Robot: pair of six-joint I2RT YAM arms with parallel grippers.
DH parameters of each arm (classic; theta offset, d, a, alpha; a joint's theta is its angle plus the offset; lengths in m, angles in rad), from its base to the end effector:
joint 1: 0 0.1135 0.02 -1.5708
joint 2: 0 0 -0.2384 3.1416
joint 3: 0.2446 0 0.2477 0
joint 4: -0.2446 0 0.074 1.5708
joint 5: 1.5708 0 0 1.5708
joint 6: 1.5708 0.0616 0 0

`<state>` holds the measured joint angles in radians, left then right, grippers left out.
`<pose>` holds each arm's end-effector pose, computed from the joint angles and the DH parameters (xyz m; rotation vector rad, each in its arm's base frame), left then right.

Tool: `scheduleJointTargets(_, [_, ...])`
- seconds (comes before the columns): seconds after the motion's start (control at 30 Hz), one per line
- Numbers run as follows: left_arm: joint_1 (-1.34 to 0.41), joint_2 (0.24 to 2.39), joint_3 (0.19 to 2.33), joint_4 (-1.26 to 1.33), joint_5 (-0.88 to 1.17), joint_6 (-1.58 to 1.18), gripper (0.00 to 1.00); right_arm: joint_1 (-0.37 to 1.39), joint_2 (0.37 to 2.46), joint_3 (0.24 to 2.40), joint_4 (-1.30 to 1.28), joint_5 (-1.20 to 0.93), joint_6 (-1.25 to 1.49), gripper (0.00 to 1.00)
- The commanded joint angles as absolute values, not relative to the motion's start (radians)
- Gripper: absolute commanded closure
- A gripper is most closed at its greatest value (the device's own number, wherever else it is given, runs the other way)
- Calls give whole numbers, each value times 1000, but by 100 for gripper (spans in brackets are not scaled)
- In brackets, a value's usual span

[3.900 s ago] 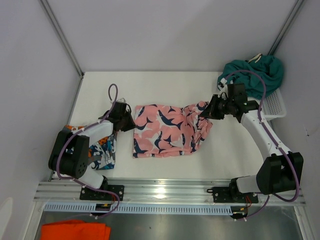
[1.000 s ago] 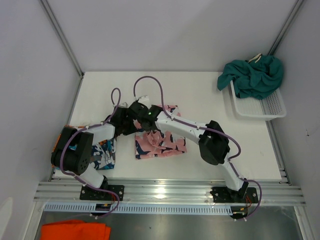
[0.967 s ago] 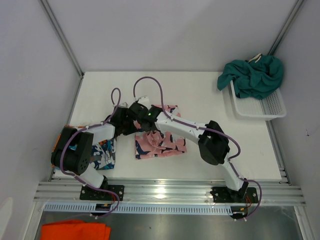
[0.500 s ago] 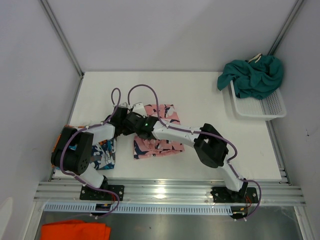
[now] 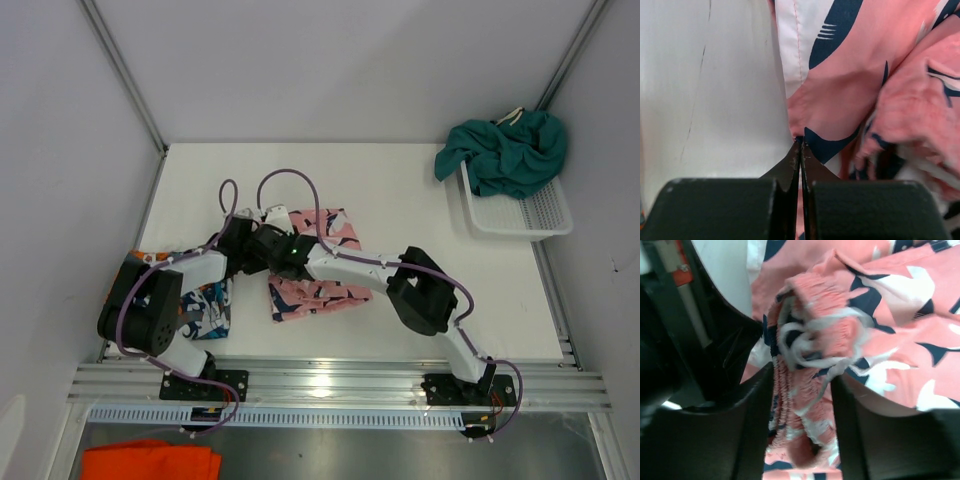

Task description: Fold and stack the shorts

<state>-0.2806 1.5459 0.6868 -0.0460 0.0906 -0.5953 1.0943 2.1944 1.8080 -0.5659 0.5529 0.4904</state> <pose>0.2868 -0.0884 0.1026 -0.3580 2.5097 -0.4757 0.2479 0.4097 0.1690 -0.4909 2.2857 0.0658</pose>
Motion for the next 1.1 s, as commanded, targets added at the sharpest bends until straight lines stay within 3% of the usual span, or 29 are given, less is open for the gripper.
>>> scheduleJointTargets(0.0, [-270,1486,670,-66,107,-609,100,1078,2070,1729,-418,522,528,48])
scheduleJointTargets(0.07, [-265,1479,672,-74,104,-606,100,1069,2004,1628,-355,463,543,38])
scheduleJointTargets(0.13, [-265,1470,673,-83,95,-604,100,1049,1913,1571,-275,384,554,37])
scheduleJointTargets(0.47, [-252,1405,707,-133,83,-595,99,853,1621,1079,205,-78,748,38])
scheduleJointTargets(0.57, [-250,1379,718,-159,83,-589,99,809,1634,984,296,-172,790,51])
scheduleJointTargets(0.6, [-250,1371,719,-173,78,-586,98,799,1640,924,378,-214,804,61])
scheduleJointTargets(0.8, [-245,1307,730,-212,49,-581,92,762,1774,824,699,-368,906,95])
scheduleJointTargets(1.07, [-244,1272,756,-230,61,-589,90,782,1965,790,1024,-453,1028,100])
